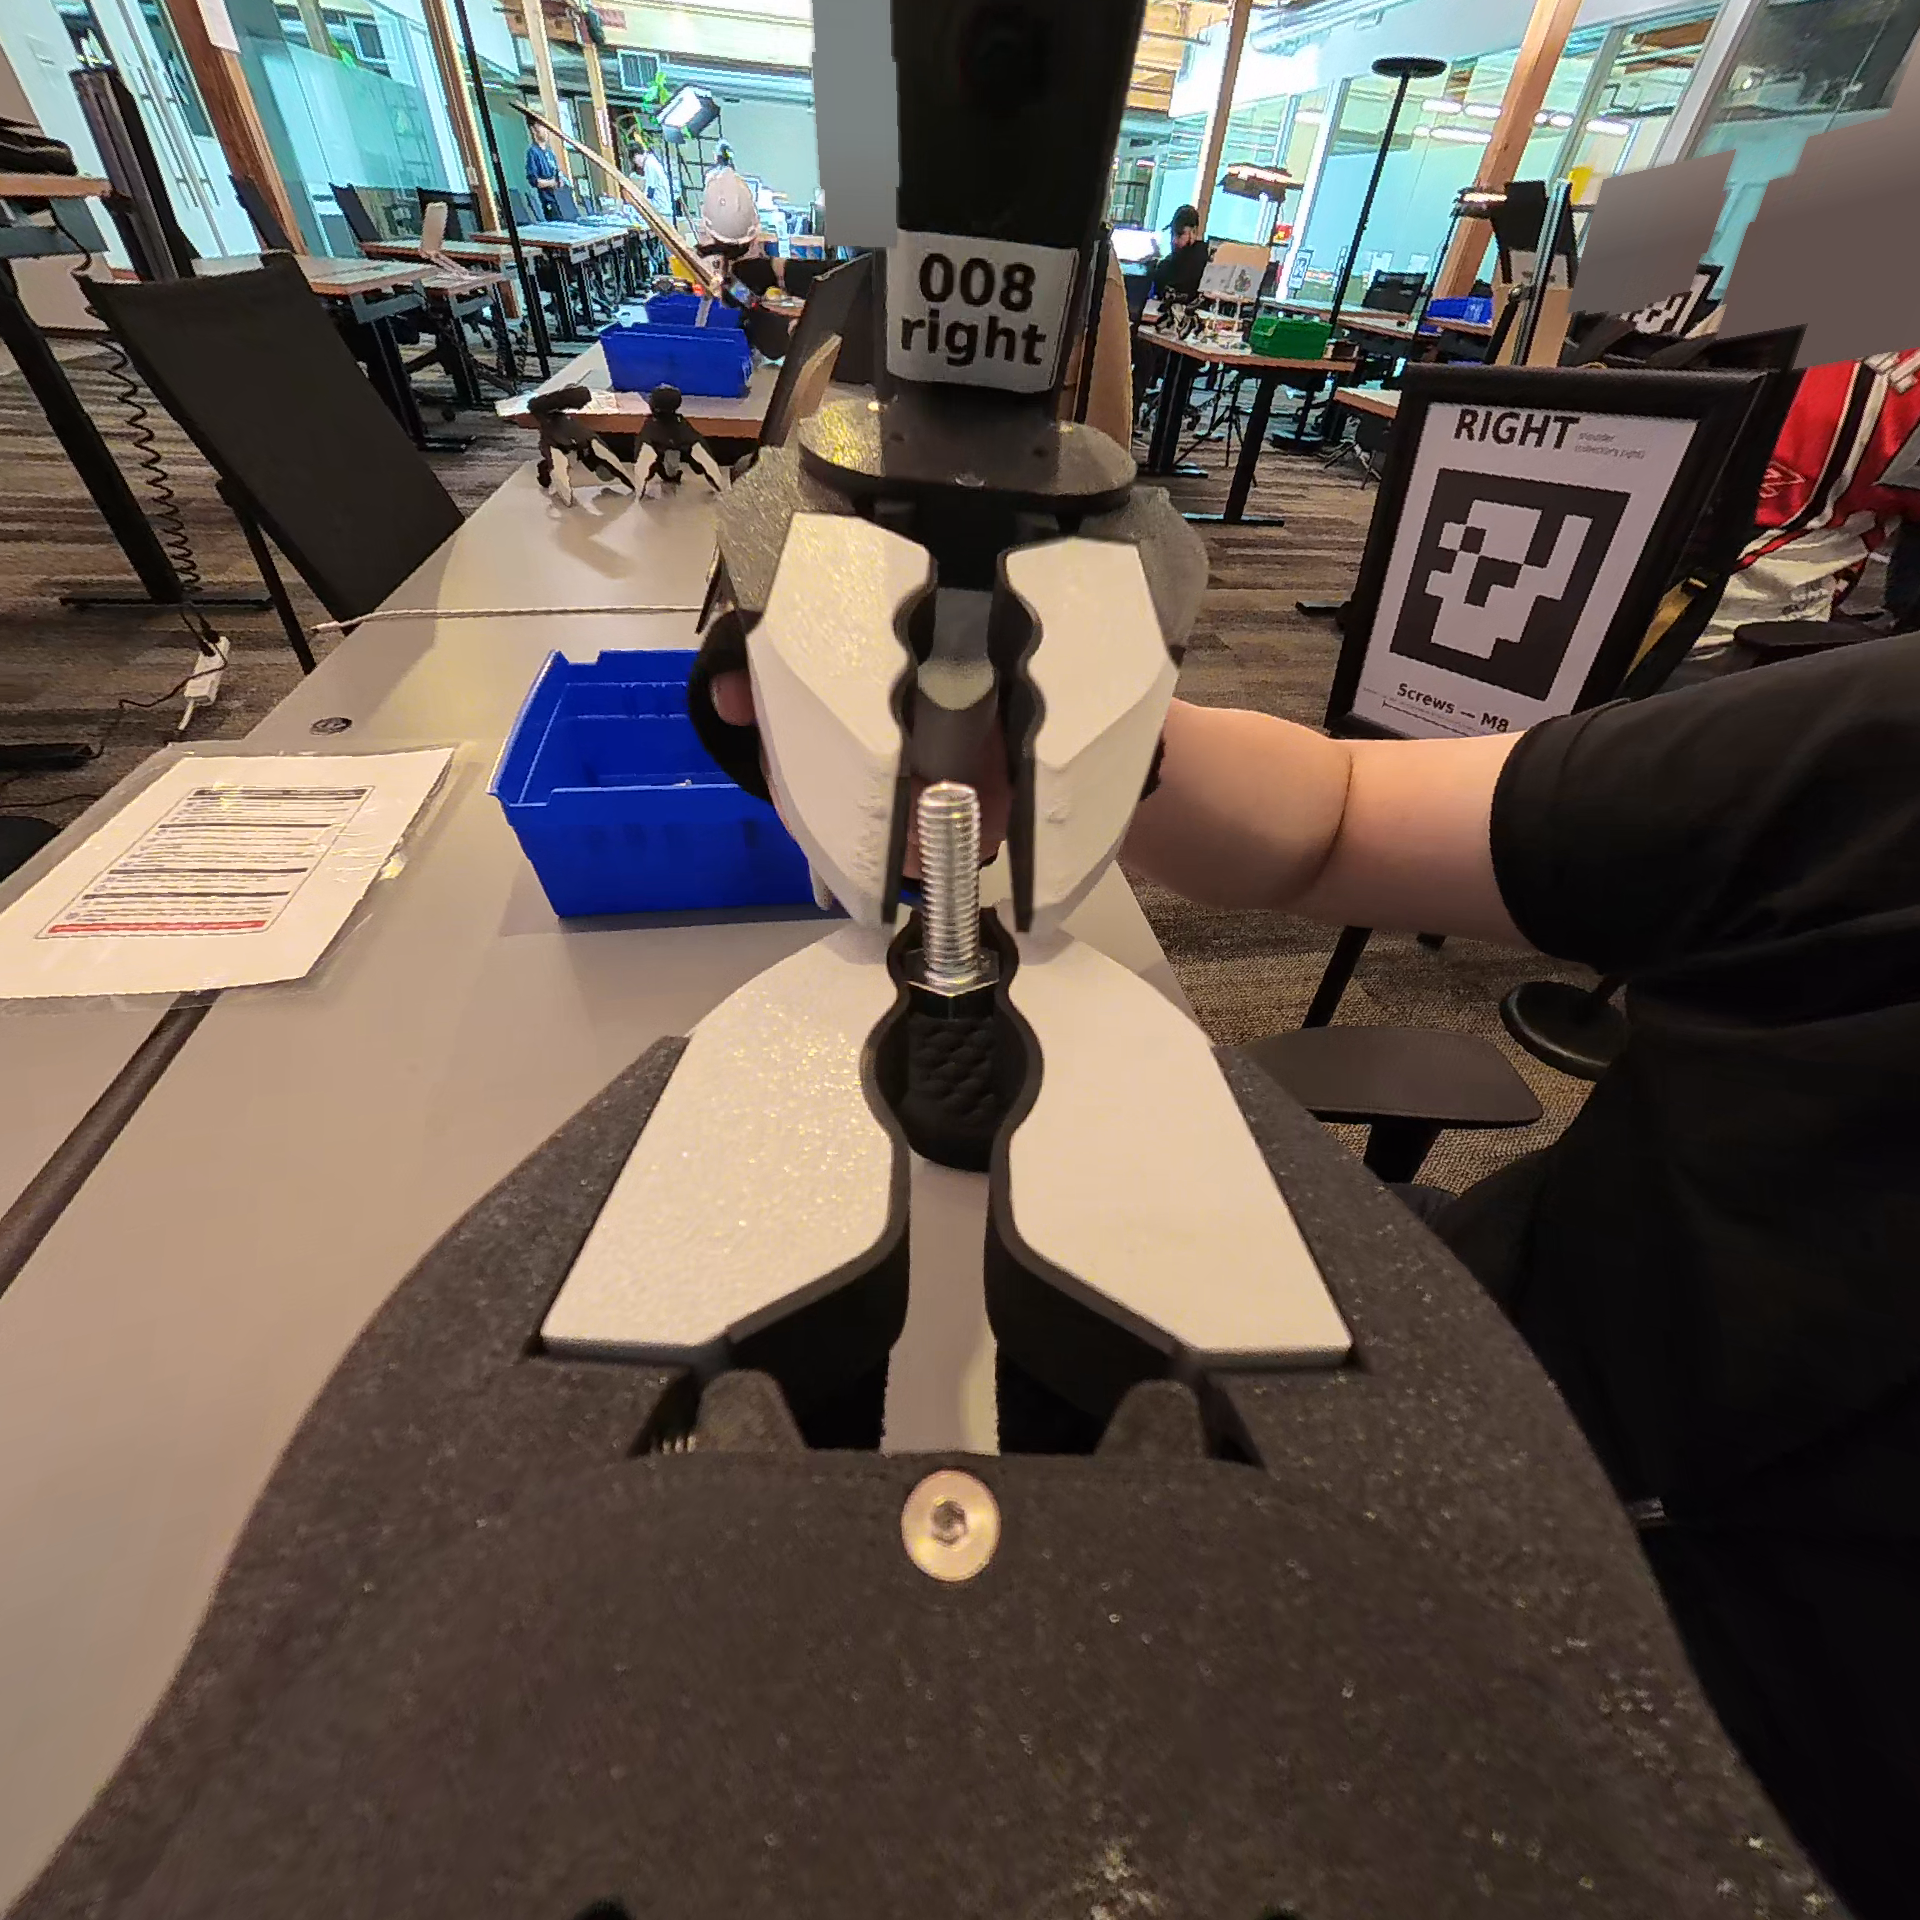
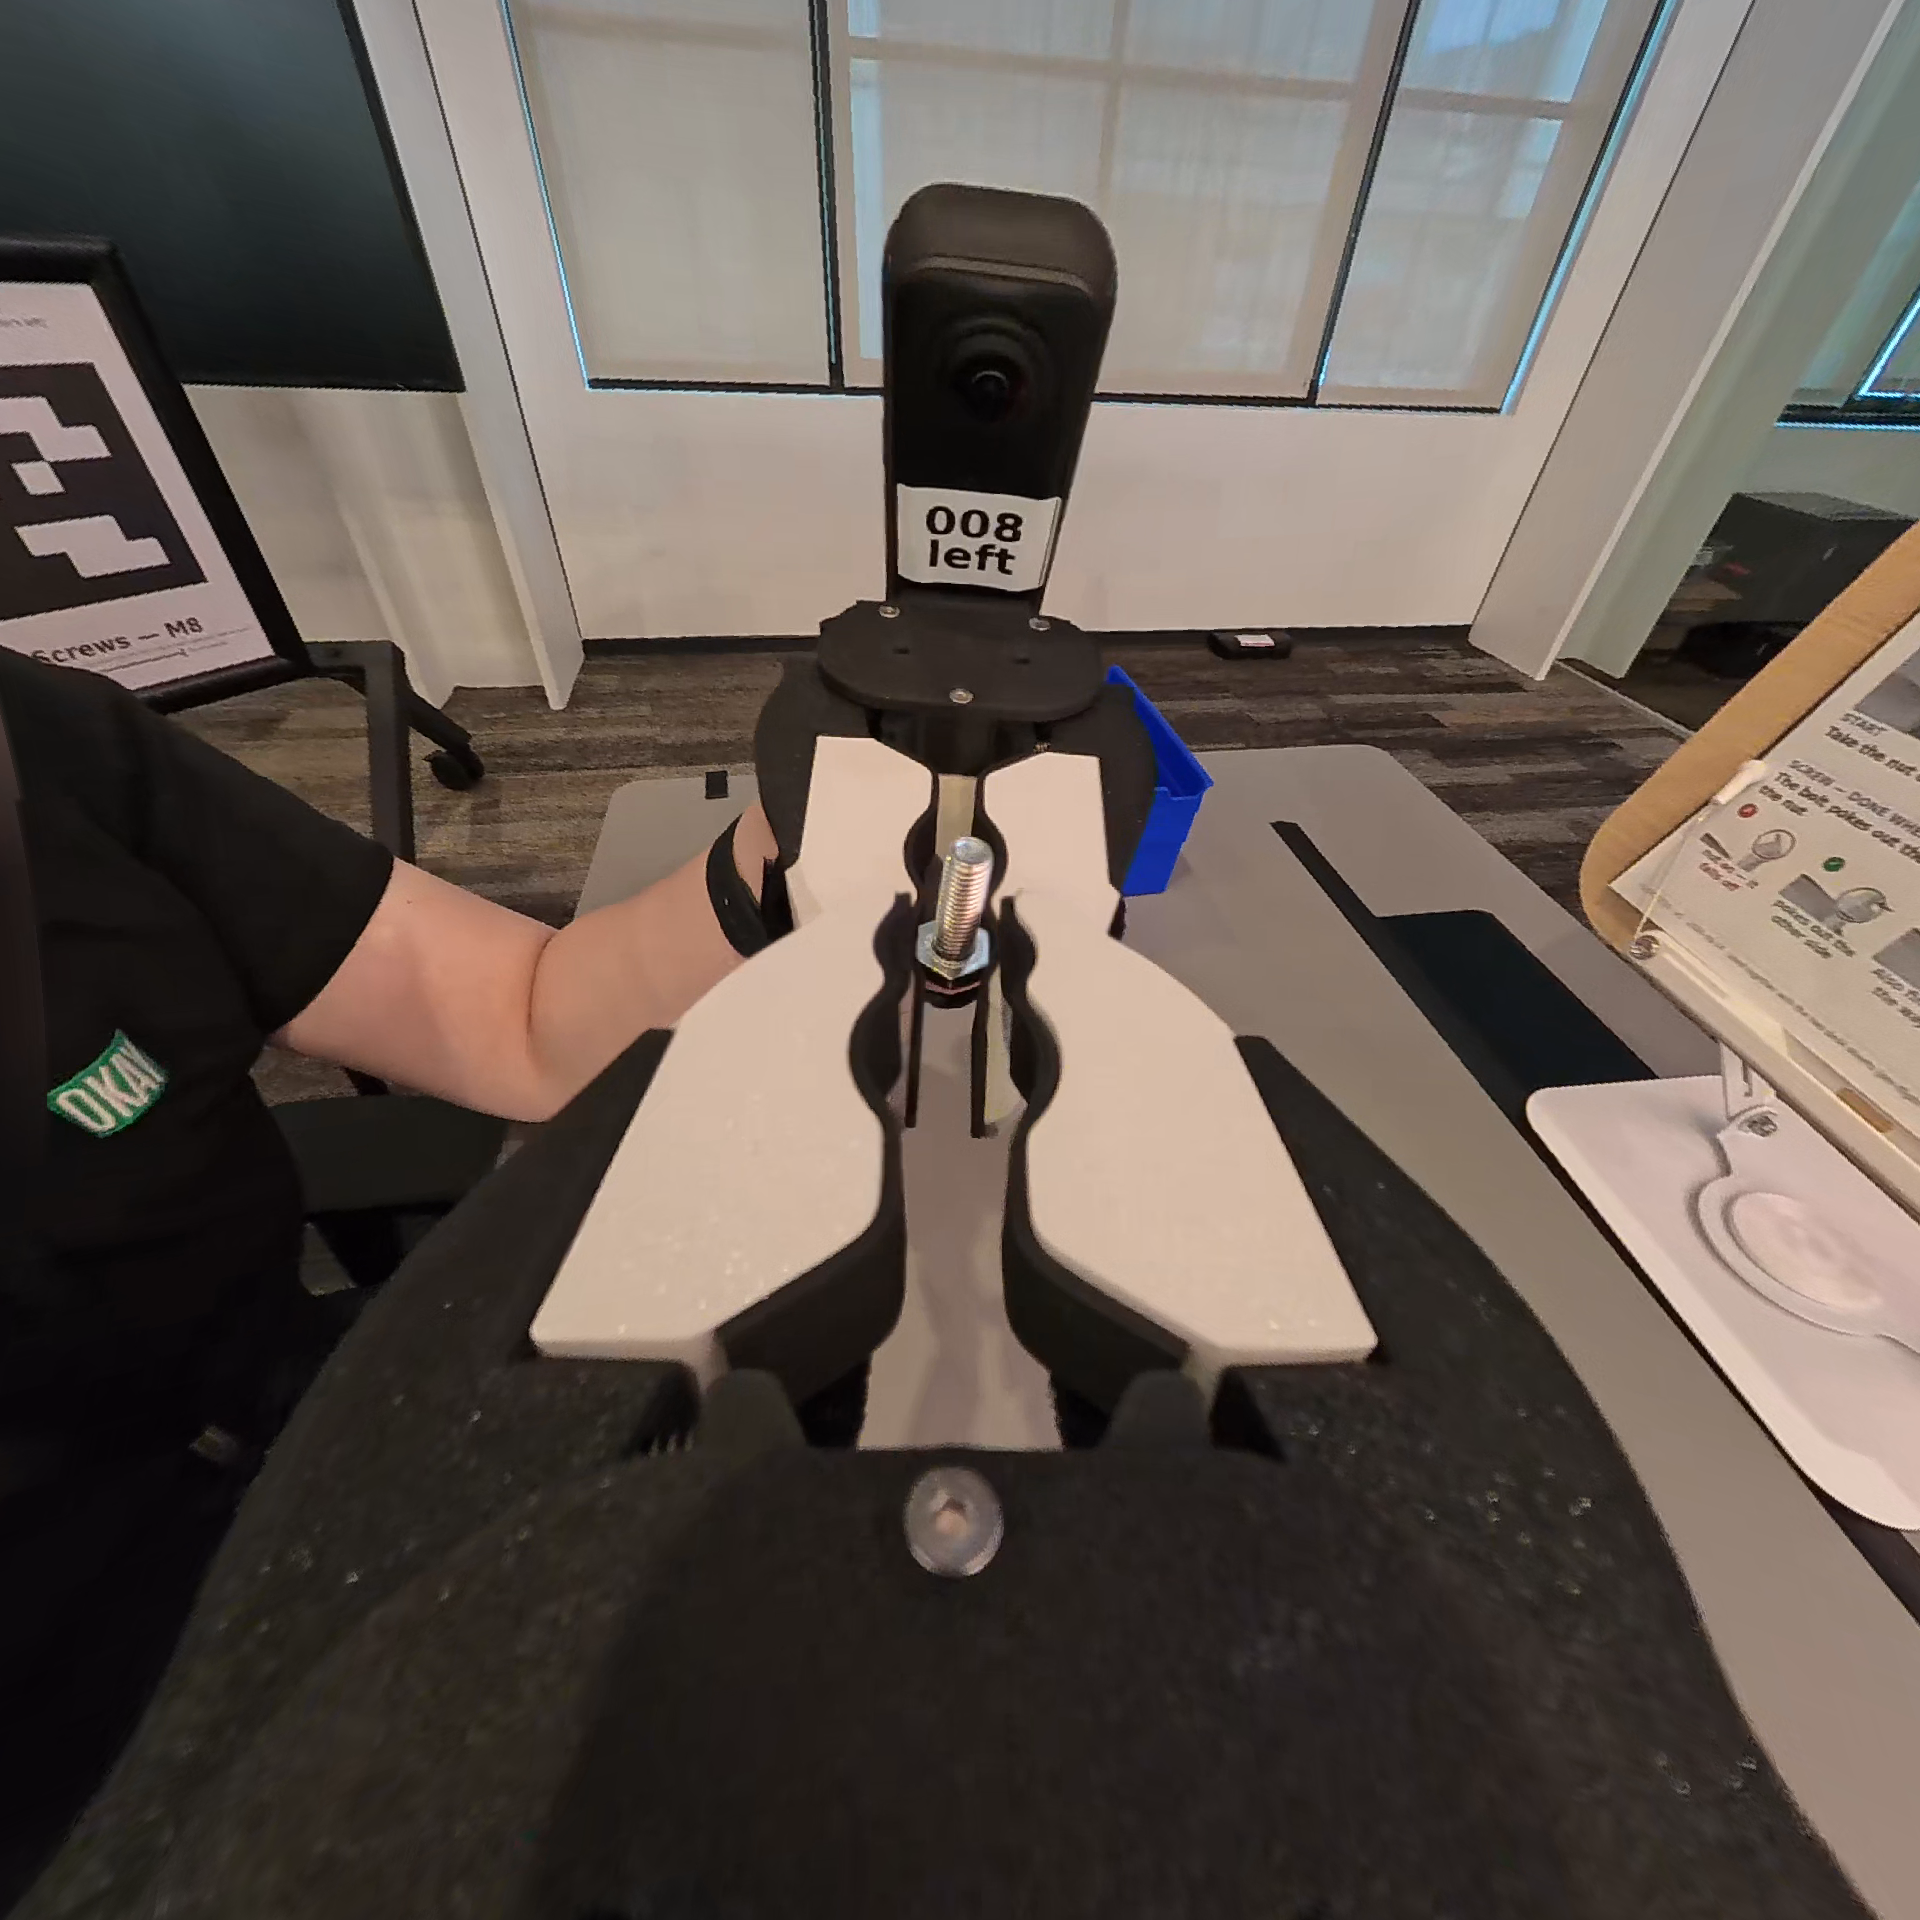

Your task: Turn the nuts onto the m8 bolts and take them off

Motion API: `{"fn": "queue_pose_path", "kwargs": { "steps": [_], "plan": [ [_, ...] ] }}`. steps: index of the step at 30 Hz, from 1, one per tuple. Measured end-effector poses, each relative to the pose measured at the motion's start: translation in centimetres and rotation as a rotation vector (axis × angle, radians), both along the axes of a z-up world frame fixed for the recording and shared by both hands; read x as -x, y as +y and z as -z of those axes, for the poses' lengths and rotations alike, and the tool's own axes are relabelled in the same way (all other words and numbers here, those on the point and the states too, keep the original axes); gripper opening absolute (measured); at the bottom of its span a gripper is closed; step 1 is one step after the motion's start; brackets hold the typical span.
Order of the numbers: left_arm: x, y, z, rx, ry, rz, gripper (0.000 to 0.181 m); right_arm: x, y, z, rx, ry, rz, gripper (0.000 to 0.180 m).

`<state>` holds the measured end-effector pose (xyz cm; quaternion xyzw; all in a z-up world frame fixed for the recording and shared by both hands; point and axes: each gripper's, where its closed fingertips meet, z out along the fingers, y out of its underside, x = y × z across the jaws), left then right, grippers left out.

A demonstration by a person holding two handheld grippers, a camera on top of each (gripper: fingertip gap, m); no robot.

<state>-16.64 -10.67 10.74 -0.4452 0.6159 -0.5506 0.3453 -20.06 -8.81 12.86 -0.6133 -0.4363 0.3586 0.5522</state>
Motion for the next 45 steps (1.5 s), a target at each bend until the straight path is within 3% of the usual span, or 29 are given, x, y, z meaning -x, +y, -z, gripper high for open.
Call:
{"fn": "queue_pose_path", "kwargs": {
  "steps": [6, 12, 16, 20, 24, 29, 32, 39, 45],
  "plan": [
    [0.0, -0.2, 0.0, 0.001, -0.005, 0.012, 0.01, 0.1, -0.1, 0.3, -0.009, 0.001, -0.007, 0.008],
    [-0.2, 0.4, -0.1, 0.013, -0.009, -0.035, 0.036, -0.8, 0.4, 0.3, -0.04, 0.016, 0.03, 0.007],
    [0.2, 1.5, -0.1, 0.018, -0.005, -0.071, 0.036, -2.8, 0.9, -0.1, -0.075, -0.006, 0.096, 0.007],
    [1.3, 2.8, -0.7, 0.035, -0.025, -0.109, 0.032, -9.1, 2.2, -1.2, -0.138, -0.109, 0.293, 0.007],
    [2.6, 3.8, -1.3, 0.047, -0.048, -0.137, 0.03, -20.5, 4.5, -1.1, -0.062, -0.249, 0.603, 0.007],
    [3.6, 4.7, -1.7, 0.051, -0.063, -0.165, 0.029, -36.7, 6.3, 6.3, 0.348, -0.446, 0.992, 0.007],
    [3.8, 5.0, -1.6, 0.049, -0.061, -0.176, 0.029, -42.6, 5.9, 12.7, 0.627, -0.506, 1.09, 0.008],
    [3.5, 4.7, -0.5, 0.061, 0.001, -0.154, 0.028, -49.1, 4.8, 22.9, 0.97, -0.678, 1.18, 0.008],
    [3.1, 4.7, 0.2, 0.041, 0.036, -0.155, 0.027, -50.4, 4.4, 26.7, 1.118, -0.734, 1.138, 0.008]
  ]
}}
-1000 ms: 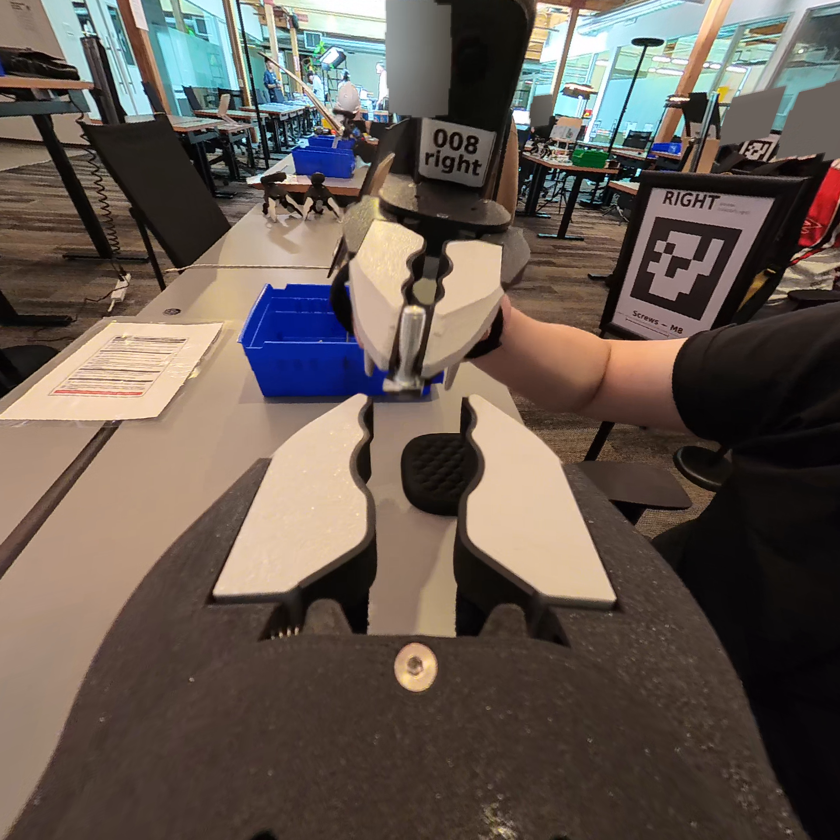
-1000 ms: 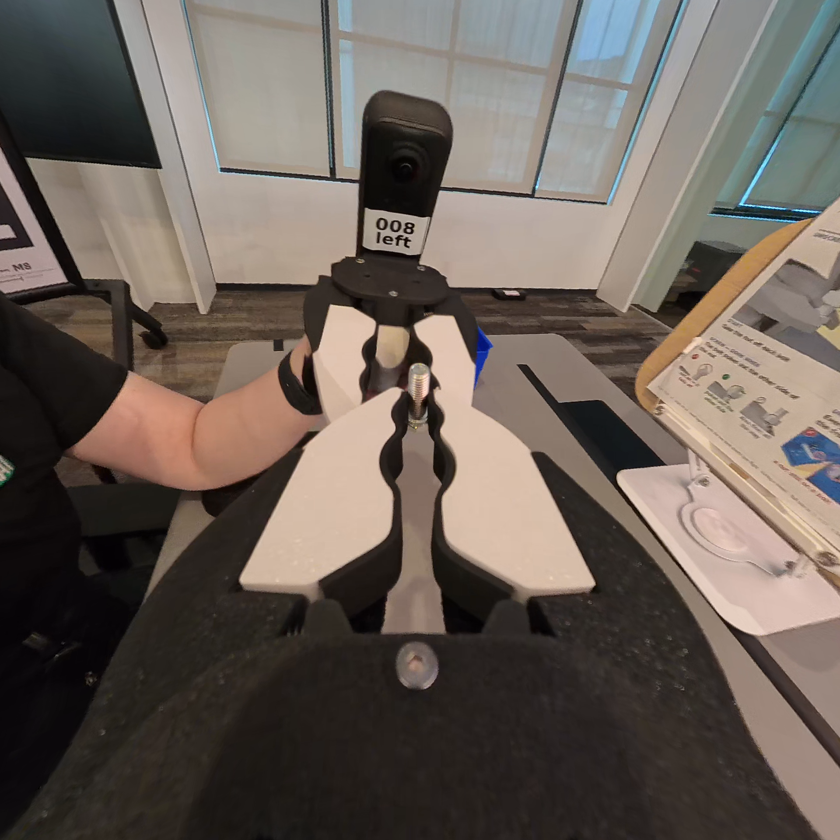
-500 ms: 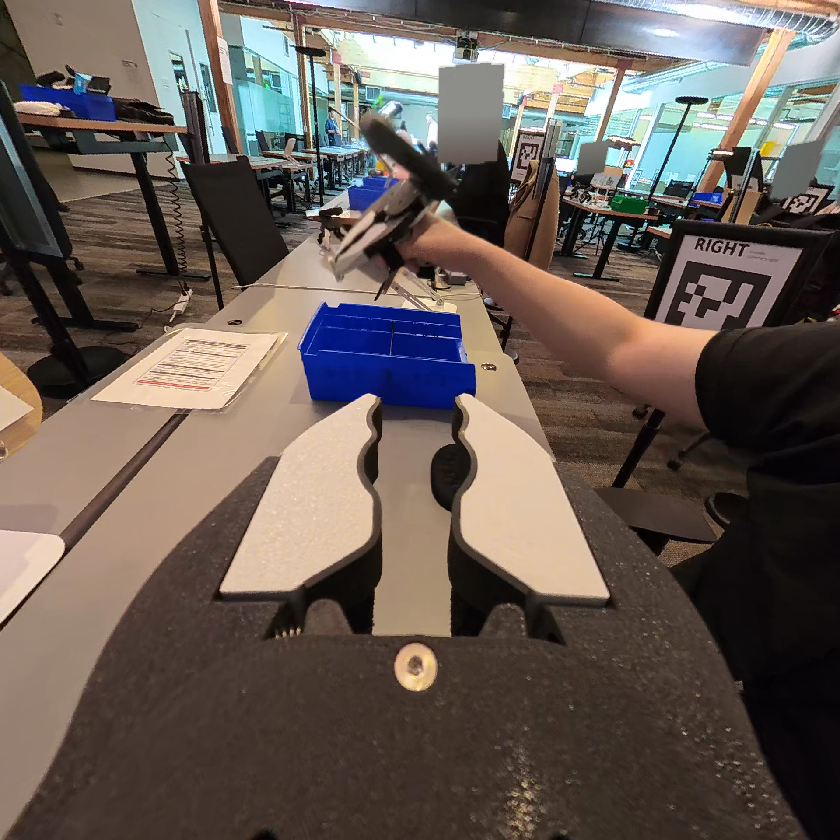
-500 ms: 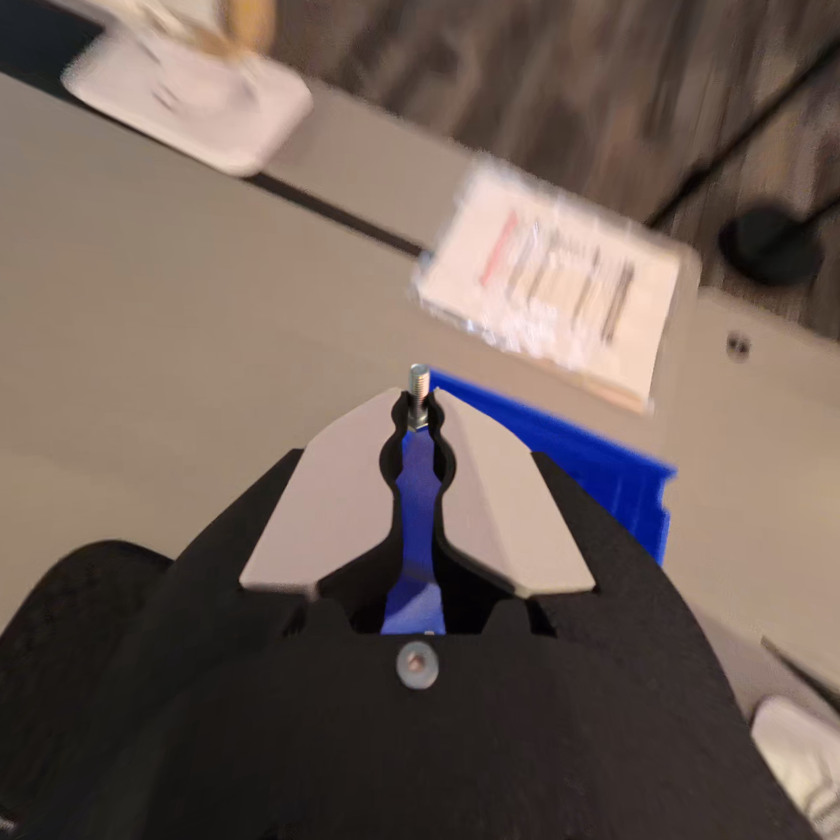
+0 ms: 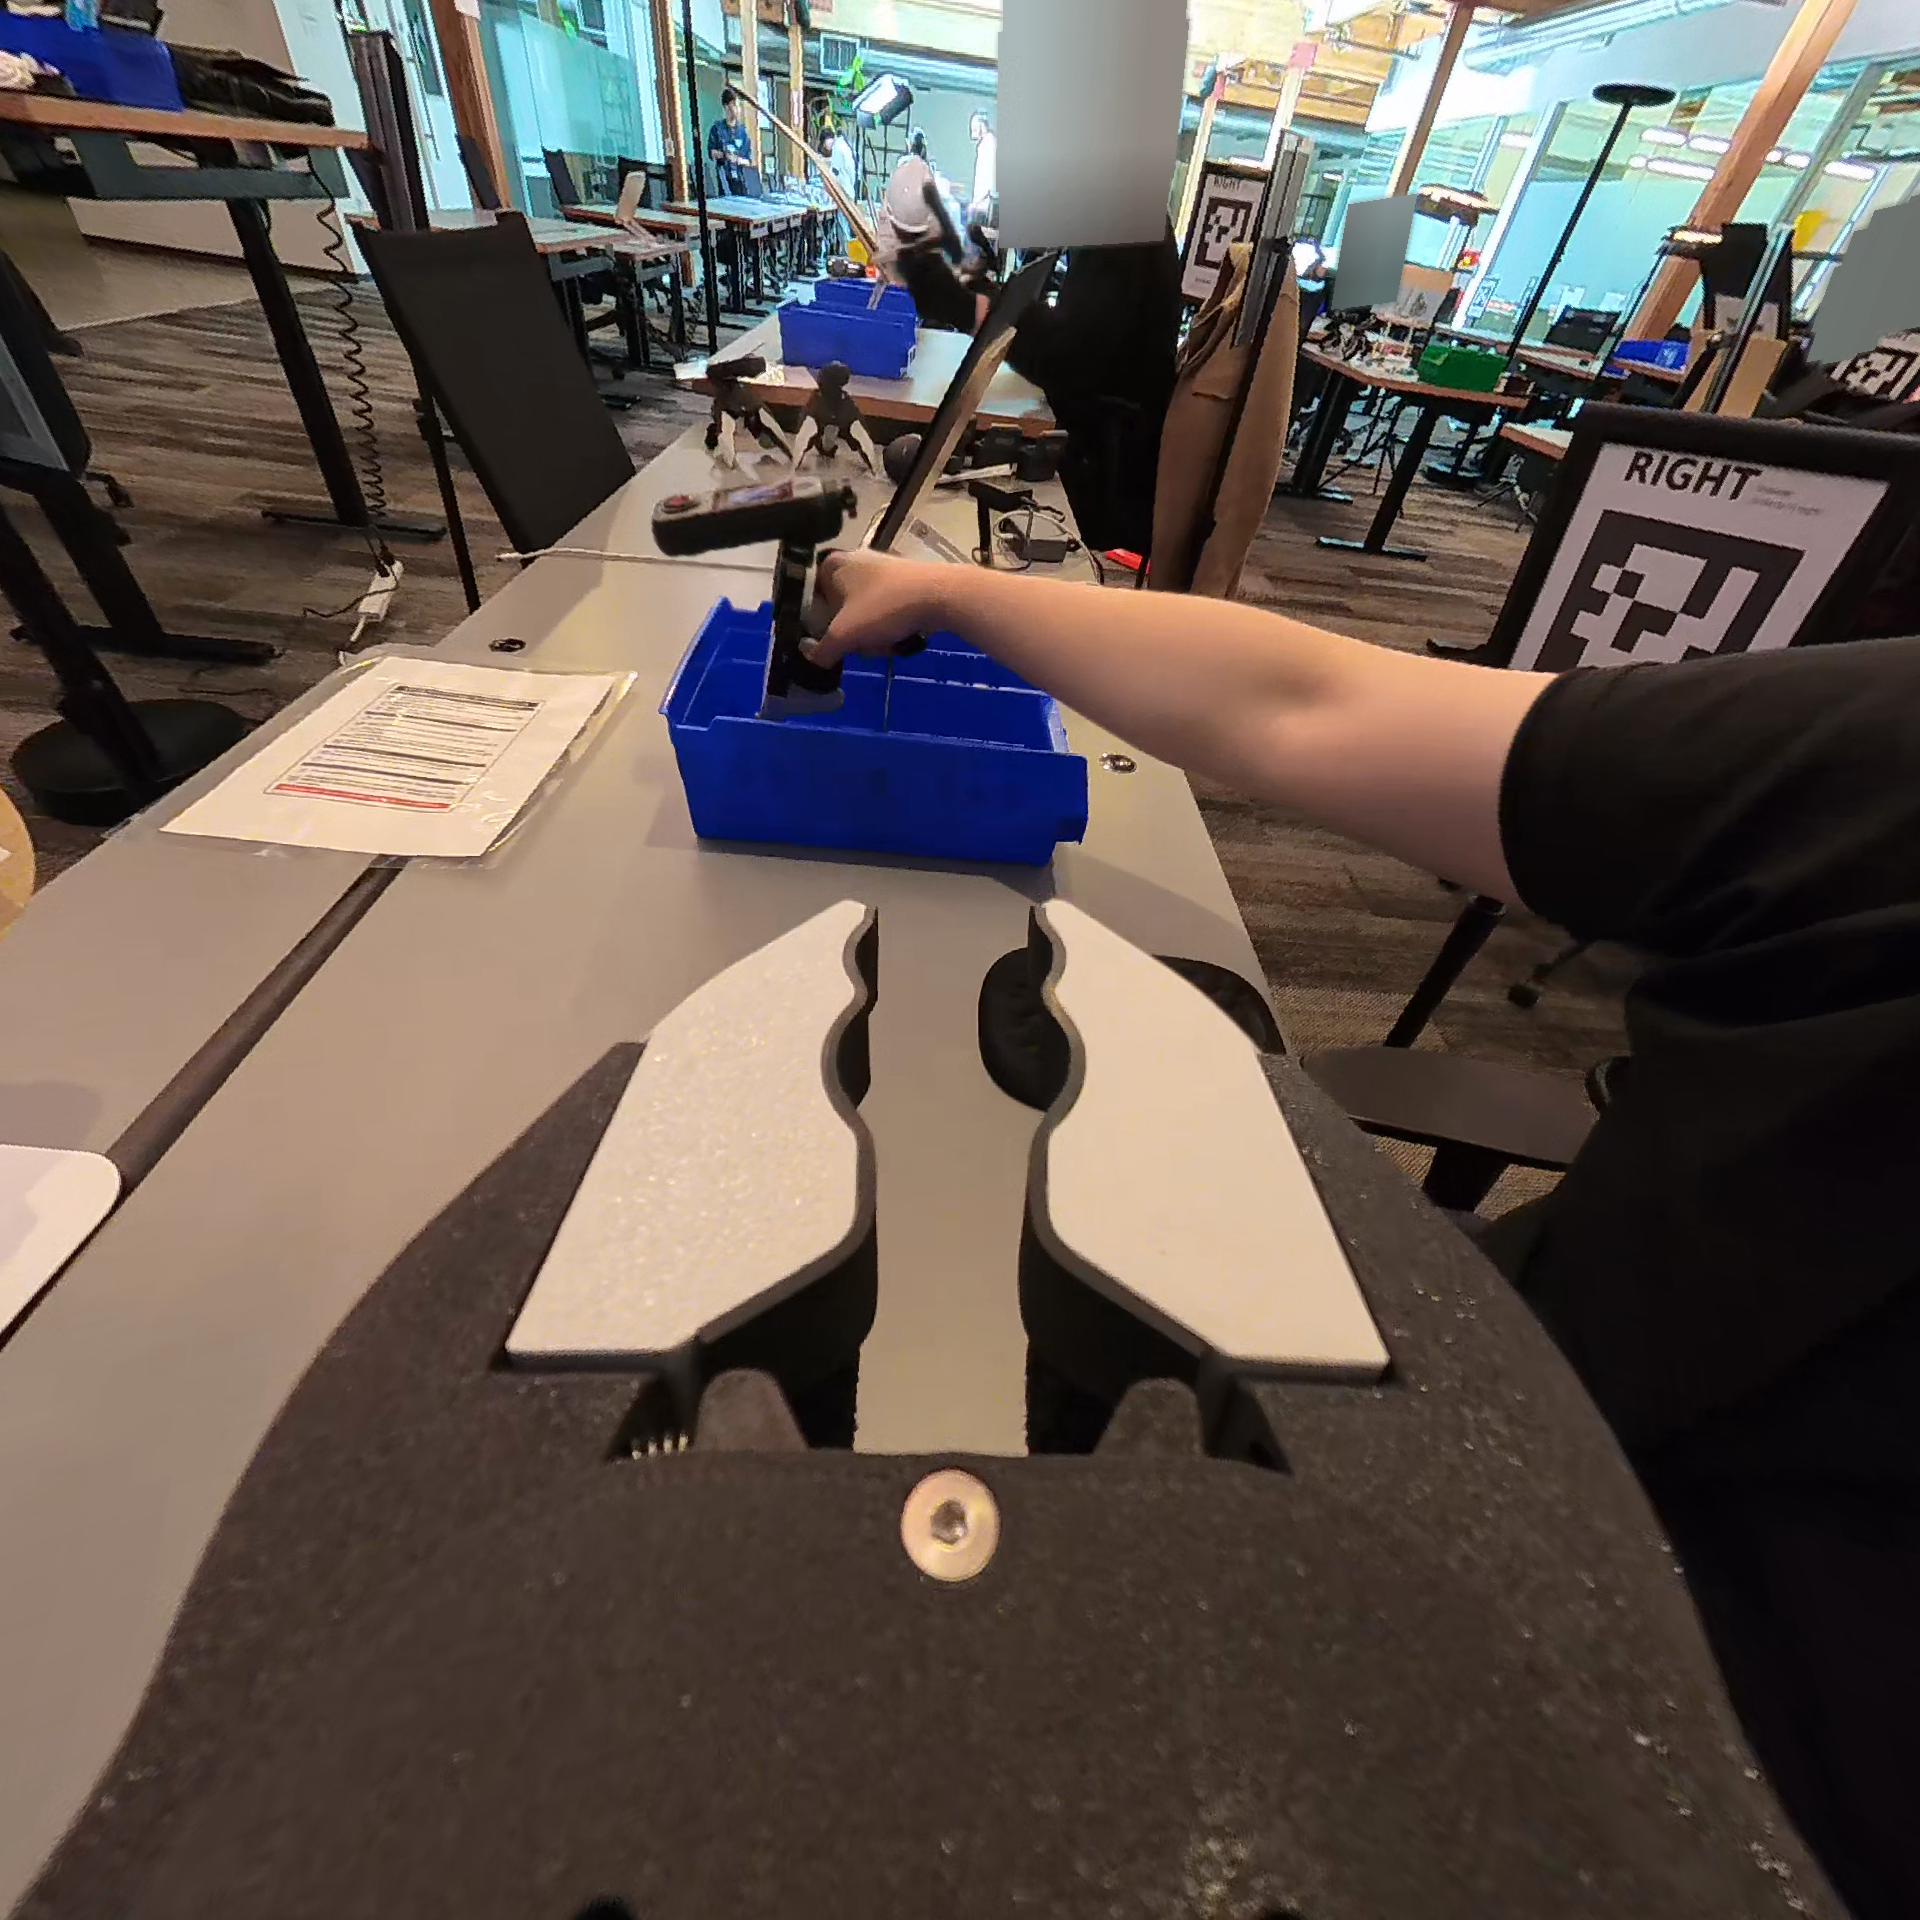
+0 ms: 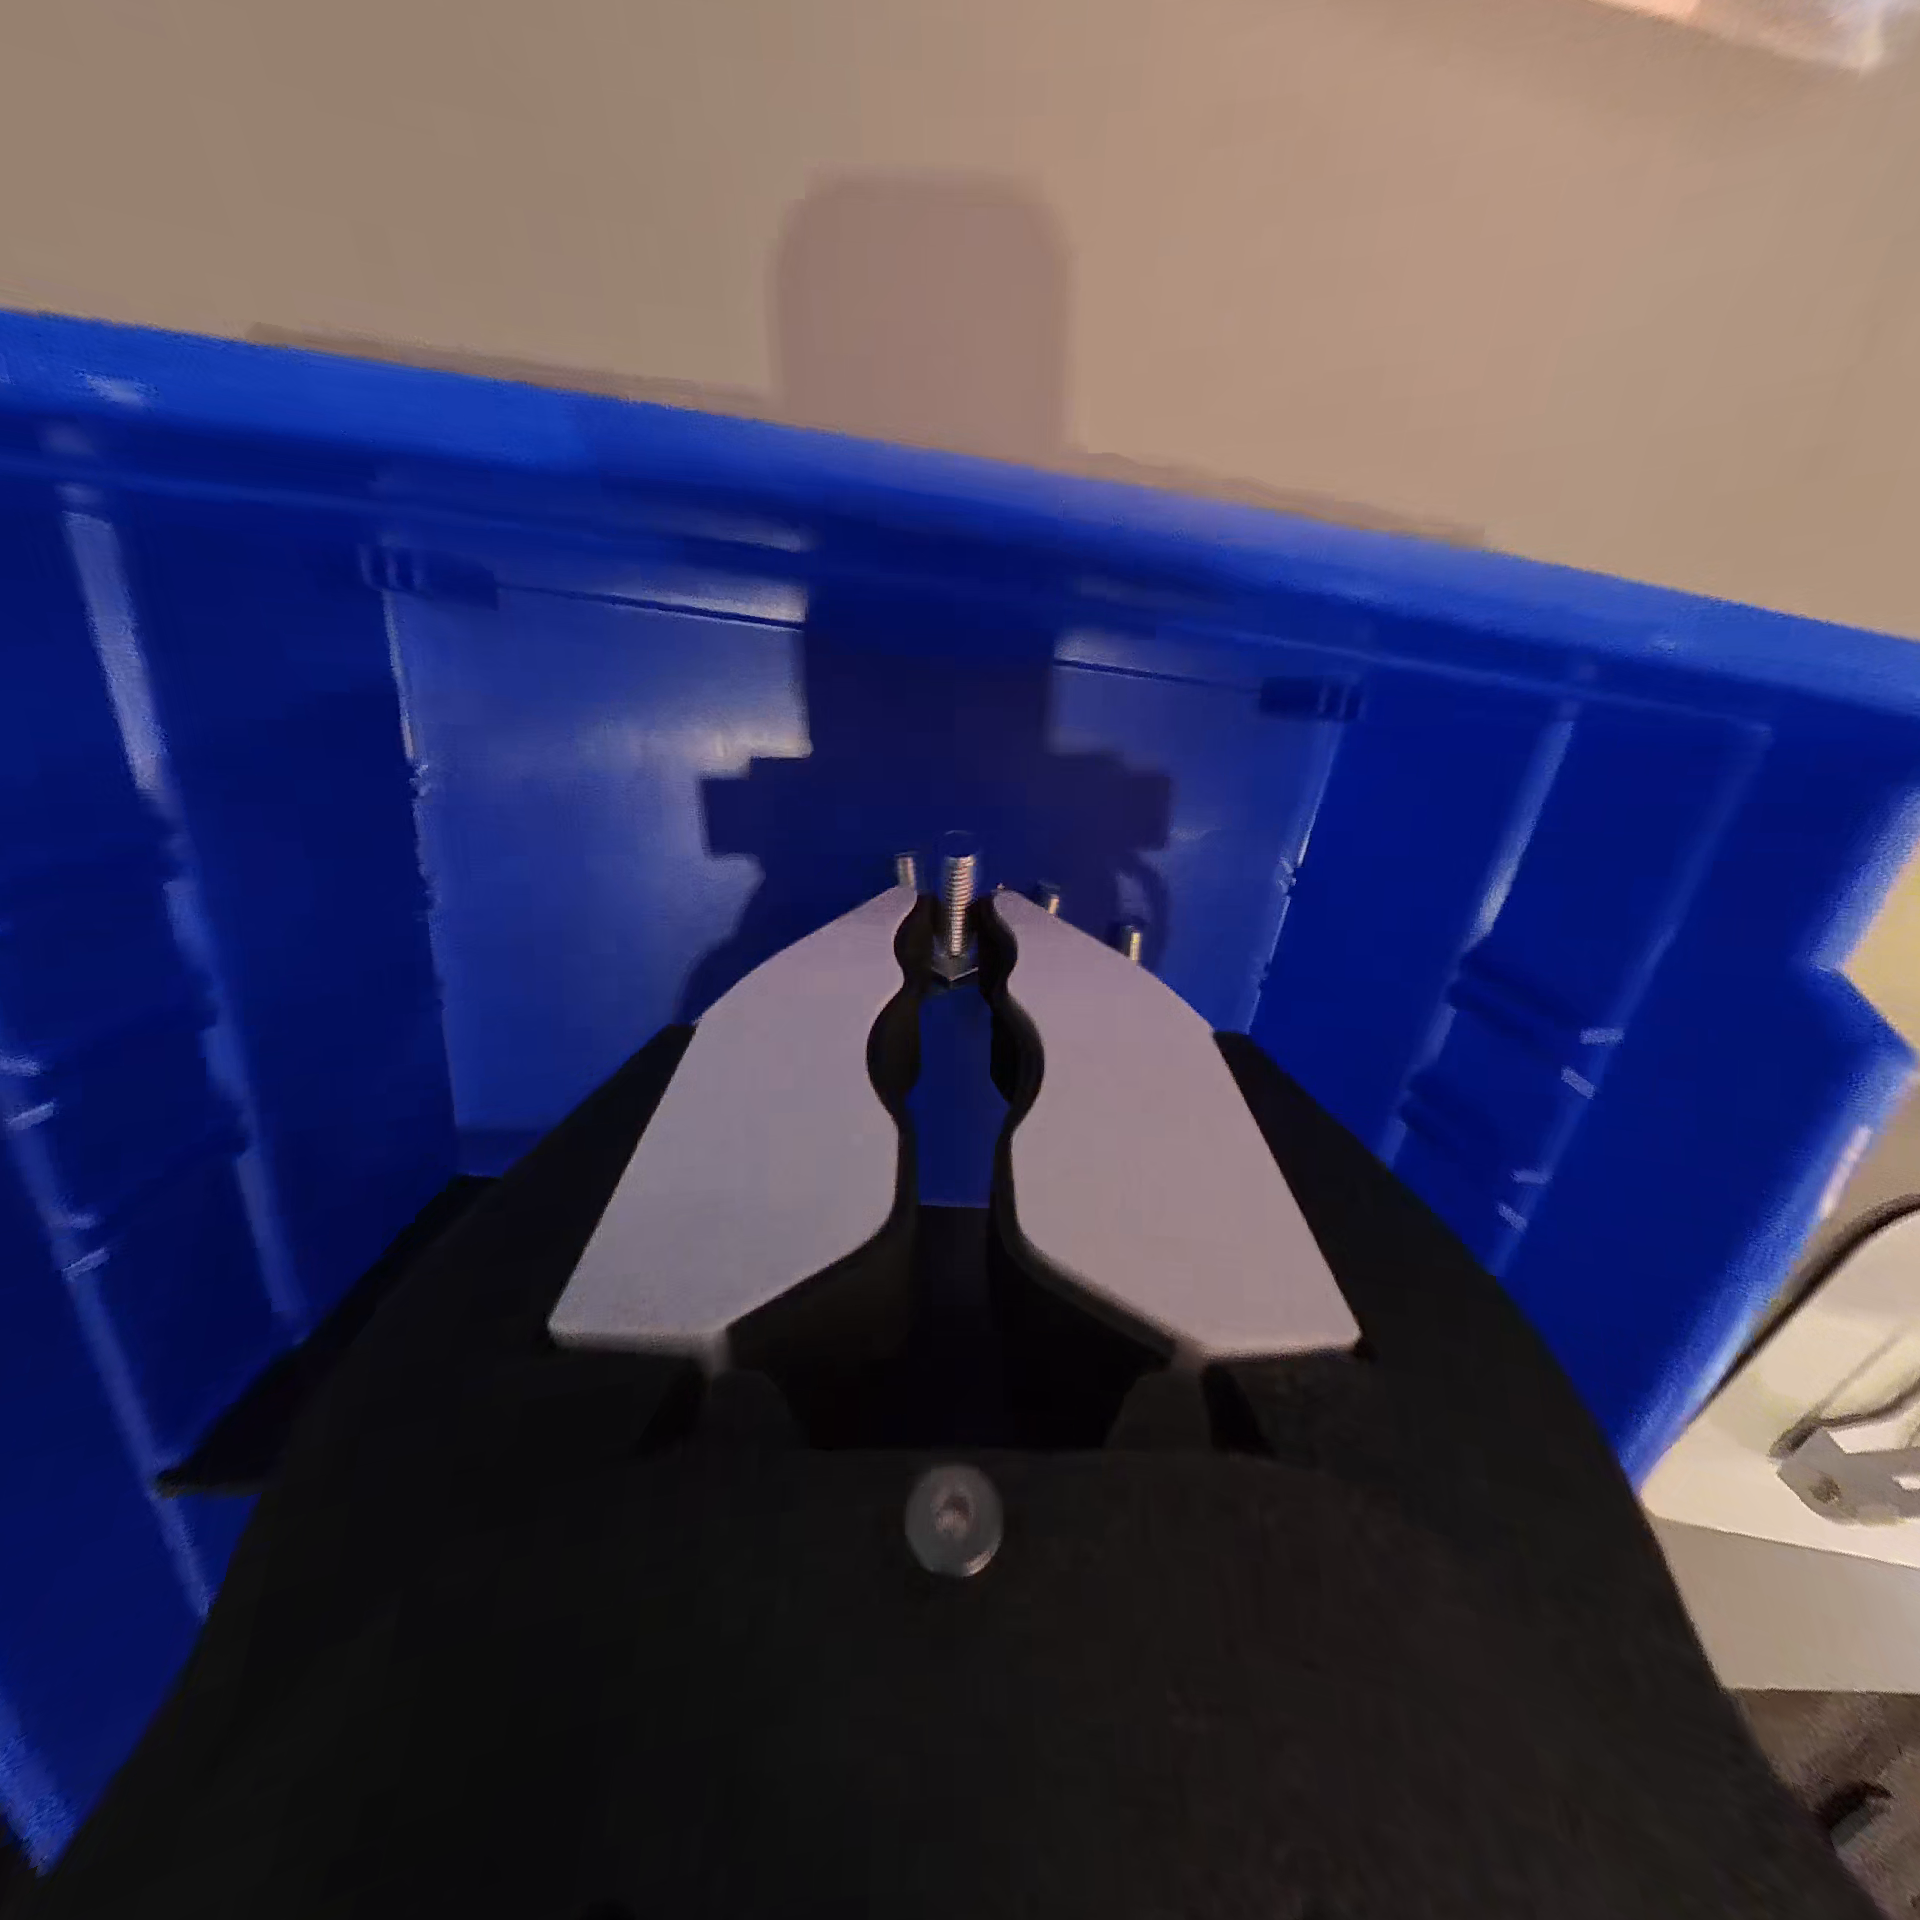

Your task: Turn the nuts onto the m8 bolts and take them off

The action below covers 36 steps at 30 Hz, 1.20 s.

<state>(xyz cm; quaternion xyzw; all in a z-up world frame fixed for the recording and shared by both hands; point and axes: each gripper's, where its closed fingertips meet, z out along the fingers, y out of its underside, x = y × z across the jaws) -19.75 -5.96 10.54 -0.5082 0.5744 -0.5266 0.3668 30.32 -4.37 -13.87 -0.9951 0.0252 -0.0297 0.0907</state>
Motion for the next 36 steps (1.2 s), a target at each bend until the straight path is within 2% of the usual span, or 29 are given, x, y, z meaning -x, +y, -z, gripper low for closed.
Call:
{"fn": "queue_pose_path", "kwargs": {
  "steps": [10, 16, 20, 24, 28, 30, 33, 36],
  "plan": [
    [-0.2, 0.3, 0.5, -0.005, 0.027, -0.013, 0.025, -0.8, -0.4, 1.6, 0.041, 0.01, -0.017, 0.008],
    [0.0, 0.4, 0.5, -0.011, 0.027, -0.024, 0.025, -0.7, -0.2, -0.6, -0.043, 0.01, -0.042, 0.014],
    [0.4, 0.6, 0.0, -0.021, 0.008, -0.042, 0.025, -0.2, 0.4, -6.6, -0.2, -0.056, -0.084, 0.014],
    [0.6, 1.7, -0.3, -0.059, -0.001, -0.112, 0.025, 3.2, 1.6, -15.6, -0.472, -0.122, -0.165, 0.014],
    [0.7, 2.8, -0.3, -0.109, 0.001, -0.191, 0.025, 12.7, 2.8, -25.1, -0.893, -0.105, -0.373, 0.019],
    [0.7, 3.5, -0.4, -0.138, 0.004, -0.241, 0.024, 18.9, 2.4, -28.2, -1.112, -0.061, -0.509, 0.021],
    [0.9, 4.3, -0.3, -0.172, 0.019, -0.305, 0.025, 28.4, 0.9, -30.3, -1.403, 0.059, -0.712, 0.021],
    [1.1, 4.5, -0.4, -0.194, 0.016, -0.331, 0.025, 35.9, -0.1, -31.1, -1.569, 0.16, -0.873, 0.019]
  ]
}}
